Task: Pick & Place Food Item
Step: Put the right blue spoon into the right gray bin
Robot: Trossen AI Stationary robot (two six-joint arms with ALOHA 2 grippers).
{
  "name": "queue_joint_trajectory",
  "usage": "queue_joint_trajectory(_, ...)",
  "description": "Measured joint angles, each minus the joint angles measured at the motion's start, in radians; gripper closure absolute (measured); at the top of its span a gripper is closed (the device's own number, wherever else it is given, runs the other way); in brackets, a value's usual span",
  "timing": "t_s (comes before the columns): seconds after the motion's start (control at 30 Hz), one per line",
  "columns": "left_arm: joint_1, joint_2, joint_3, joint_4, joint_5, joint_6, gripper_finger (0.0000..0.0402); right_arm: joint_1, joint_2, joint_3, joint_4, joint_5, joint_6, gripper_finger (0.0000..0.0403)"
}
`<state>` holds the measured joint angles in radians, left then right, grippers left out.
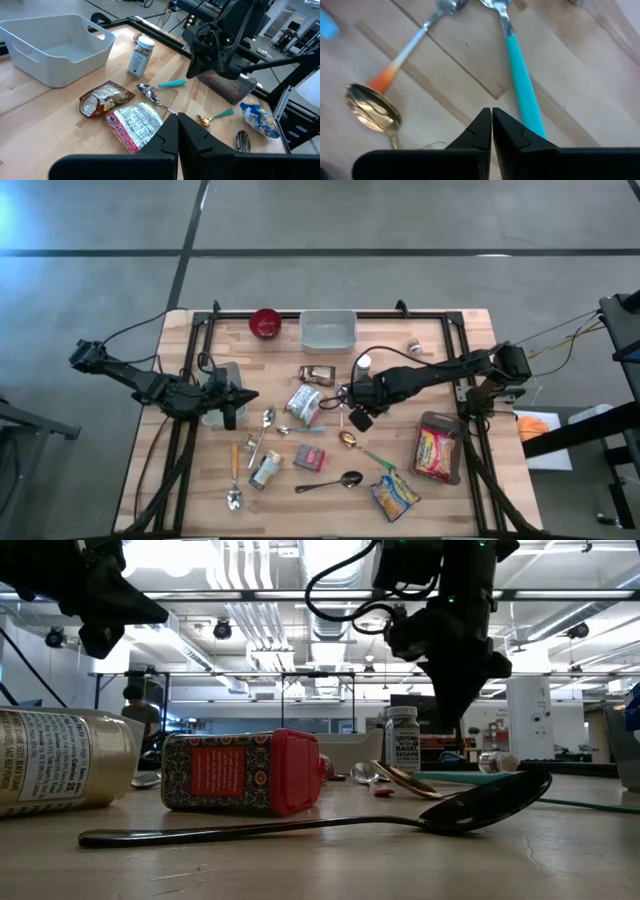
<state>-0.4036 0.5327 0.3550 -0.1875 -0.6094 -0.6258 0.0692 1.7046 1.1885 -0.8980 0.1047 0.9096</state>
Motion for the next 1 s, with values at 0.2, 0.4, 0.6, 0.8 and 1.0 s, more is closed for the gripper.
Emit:
queue_joint_trajectory(0.2,0.000,0.000,0.000,0.000,0.000,0.000,0.0401,0.000,0.000,0.000,0.058,0.000,-0.001,0.0390)
queue_joint_trajectory(0.4,0.000,0.000,0.000,0.000,0.000,-0.001,0.0401,-0.001,0.000,0.000,0.122,0.006,-0.051,0.0390)
queue_joint_trajectory(0.6,0.000,0.000,0.000,0.000,0.000,-0.001,0.0401,-0.013,0.000,0.000,0.099,0.032,-0.125,0.0390)
queue_joint_trajectory(0.8,0.000,0.000,0.000,0.001,0.000,-0.001,0.0401,-0.021,0.000,0.000,0.098,0.070,-0.100,0.0390)
queue_joint_trajectory(1.0,0.000,0.000,0.000,0.000,0.000,-0.001,0.0401,-0.022,-0.001,0.000,0.098,0.074,-0.097,0.0390)
